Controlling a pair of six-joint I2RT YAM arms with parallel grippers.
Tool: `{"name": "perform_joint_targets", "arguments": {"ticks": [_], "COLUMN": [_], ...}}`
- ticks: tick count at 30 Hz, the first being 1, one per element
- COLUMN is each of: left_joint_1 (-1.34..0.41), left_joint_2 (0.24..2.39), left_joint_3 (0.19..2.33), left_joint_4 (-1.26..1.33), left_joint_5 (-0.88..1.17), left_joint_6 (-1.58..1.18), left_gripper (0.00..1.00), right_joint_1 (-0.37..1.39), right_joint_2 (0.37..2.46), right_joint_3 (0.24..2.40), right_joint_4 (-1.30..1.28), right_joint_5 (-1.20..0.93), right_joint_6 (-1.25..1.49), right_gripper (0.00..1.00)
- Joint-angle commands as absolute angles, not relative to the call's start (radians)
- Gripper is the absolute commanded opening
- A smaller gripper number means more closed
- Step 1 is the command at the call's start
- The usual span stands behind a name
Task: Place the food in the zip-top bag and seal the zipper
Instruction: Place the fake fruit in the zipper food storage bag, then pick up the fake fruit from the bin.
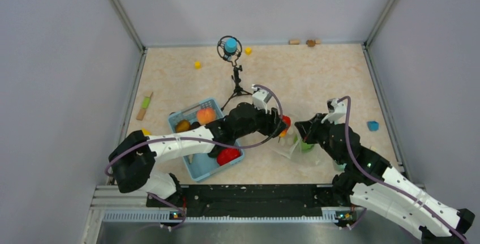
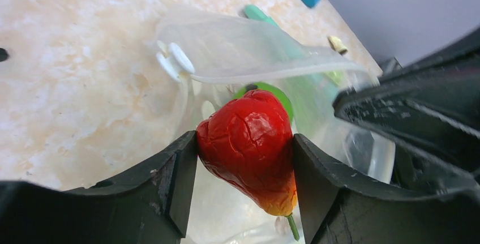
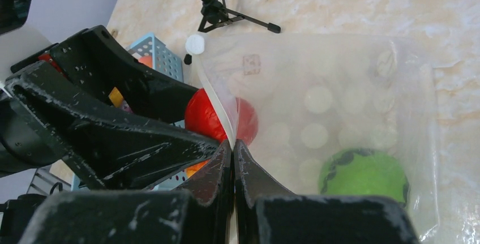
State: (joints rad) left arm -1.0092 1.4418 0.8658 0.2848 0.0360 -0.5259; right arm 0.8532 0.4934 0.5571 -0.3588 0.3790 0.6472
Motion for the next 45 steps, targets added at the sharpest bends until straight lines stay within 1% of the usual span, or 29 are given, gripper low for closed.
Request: {"name": "perform_joint_targets", "arguments": {"ticks": [1, 5, 6, 8, 12, 14, 15, 22, 26, 29, 34, 39, 40, 43, 45], "left_joint_1": [-1.039, -1.044, -1.045, -1.045, -1.049, -1.053, -1.054, -1.080, -1.098, -1.101, -1.100, -1.100, -1.100, -1.100, -1.098], "left_joint_2": [1.485, 1.526, 1.528, 1.532, 1.524, 1.517, 1.512, 1.452, 1.379, 1.316, 1.190, 1.039, 1.002, 0.895, 0.823], "left_joint_3": [0.944, 0.976, 0.978, 0.980, 0.979, 0.977, 0.975, 0.941, 0.891, 0.841, 0.751, 0.657, 0.632, 0.559, 0.511], "left_joint_4": [0.347, 0.312, 0.312, 0.313, 0.310, 0.300, 0.296, 0.271, 0.280, 0.270, 0.203, 0.033, -0.007, -0.132, -0.178], "left_joint_5": [-0.140, -0.159, -0.159, -0.150, -0.131, -0.124, -0.123, -0.109, -0.083, -0.105, -0.184, -0.347, -0.389, -0.497, -0.573], "left_joint_6": [-0.545, -0.552, -0.554, -0.553, -0.543, -0.539, -0.539, -0.558, -0.543, -0.545, -0.574, -0.671, -0.693, -0.781, -0.837], "left_gripper": [0.25, 0.41, 0.48, 0.59, 0.77, 0.85, 0.87, 0.88, 0.89, 0.89, 0.89, 0.90, 0.91, 0.96, 0.97], "right_joint_1": [0.847, 0.847, 0.847, 0.847, 0.848, 0.847, 0.847, 0.847, 0.847, 0.847, 0.847, 0.847, 0.848, 0.847, 0.847], "right_joint_2": [0.493, 0.490, 0.489, 0.488, 0.486, 0.486, 0.486, 0.486, 0.493, 0.502, 0.509, 0.509, 0.509, 0.513, 0.519], "right_joint_3": [0.589, 0.588, 0.589, 0.589, 0.588, 0.588, 0.588, 0.588, 0.586, 0.586, 0.586, 0.585, 0.585, 0.586, 0.586], "right_joint_4": [-0.317, -0.317, -0.317, -0.318, -0.315, -0.316, -0.315, -0.318, -0.321, -0.321, -0.321, -0.323, -0.323, -0.324, -0.323], "right_joint_5": [0.366, 0.363, 0.362, 0.360, 0.361, 0.361, 0.361, 0.361, 0.368, 0.373, 0.376, 0.388, 0.391, 0.393, 0.394], "right_joint_6": [0.645, 0.646, 0.646, 0.647, 0.645, 0.646, 0.645, 0.639, 0.637, 0.633, 0.629, 0.624, 0.624, 0.622, 0.623], "right_gripper": [0.00, 0.00, 0.00, 0.00, 0.00, 0.00, 0.00, 0.00, 0.00, 0.00, 0.00, 0.00, 0.00, 0.00, 0.00]}}
